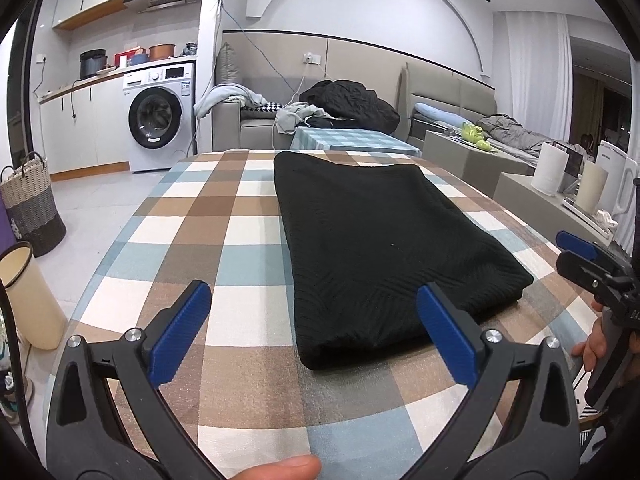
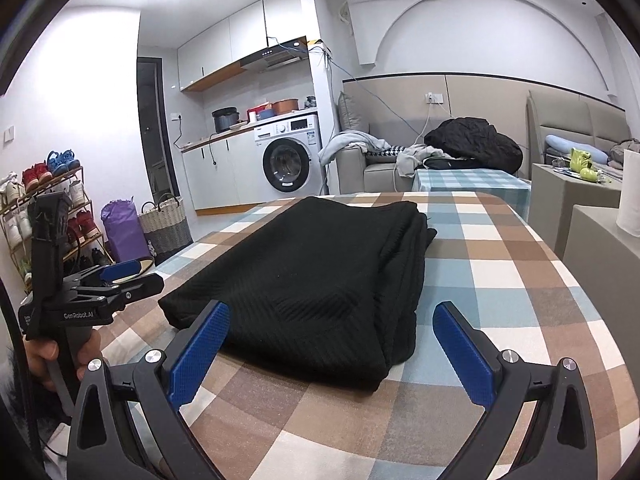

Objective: Fold small clothes

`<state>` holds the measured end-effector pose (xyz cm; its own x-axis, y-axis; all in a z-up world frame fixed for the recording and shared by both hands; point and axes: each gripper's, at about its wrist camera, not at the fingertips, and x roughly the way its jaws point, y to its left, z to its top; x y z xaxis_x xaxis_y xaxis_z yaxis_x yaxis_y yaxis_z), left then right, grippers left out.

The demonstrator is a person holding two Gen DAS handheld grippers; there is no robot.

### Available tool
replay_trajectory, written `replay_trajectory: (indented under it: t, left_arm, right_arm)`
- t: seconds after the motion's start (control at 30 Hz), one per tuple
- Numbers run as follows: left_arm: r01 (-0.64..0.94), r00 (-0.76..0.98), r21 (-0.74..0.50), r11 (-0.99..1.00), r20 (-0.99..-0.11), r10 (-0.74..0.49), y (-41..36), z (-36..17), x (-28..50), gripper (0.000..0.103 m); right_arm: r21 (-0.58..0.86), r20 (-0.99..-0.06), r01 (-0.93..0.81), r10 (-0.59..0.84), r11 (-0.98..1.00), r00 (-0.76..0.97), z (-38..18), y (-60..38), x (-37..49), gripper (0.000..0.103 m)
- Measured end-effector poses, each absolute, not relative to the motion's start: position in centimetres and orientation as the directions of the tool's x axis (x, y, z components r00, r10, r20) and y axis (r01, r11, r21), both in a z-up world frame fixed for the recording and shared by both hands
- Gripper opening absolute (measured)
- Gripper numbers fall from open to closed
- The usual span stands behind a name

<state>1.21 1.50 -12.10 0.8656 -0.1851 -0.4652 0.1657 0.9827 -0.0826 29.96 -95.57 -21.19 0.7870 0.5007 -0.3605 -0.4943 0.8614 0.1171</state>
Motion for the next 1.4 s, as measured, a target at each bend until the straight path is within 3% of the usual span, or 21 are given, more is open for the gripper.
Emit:
replay_trajectory:
  t: [1.4]
  left_arm:
    - [0.178, 0.862, -0.08, 0.981, -0.468, -0.195, 1.53, -12.43, 1.14, 0.102]
  right_arm:
    - [0.124, -0.373, -0.496, 0.503, 0.86, 0.78, -21.62, -95.47, 29.81, 0.103]
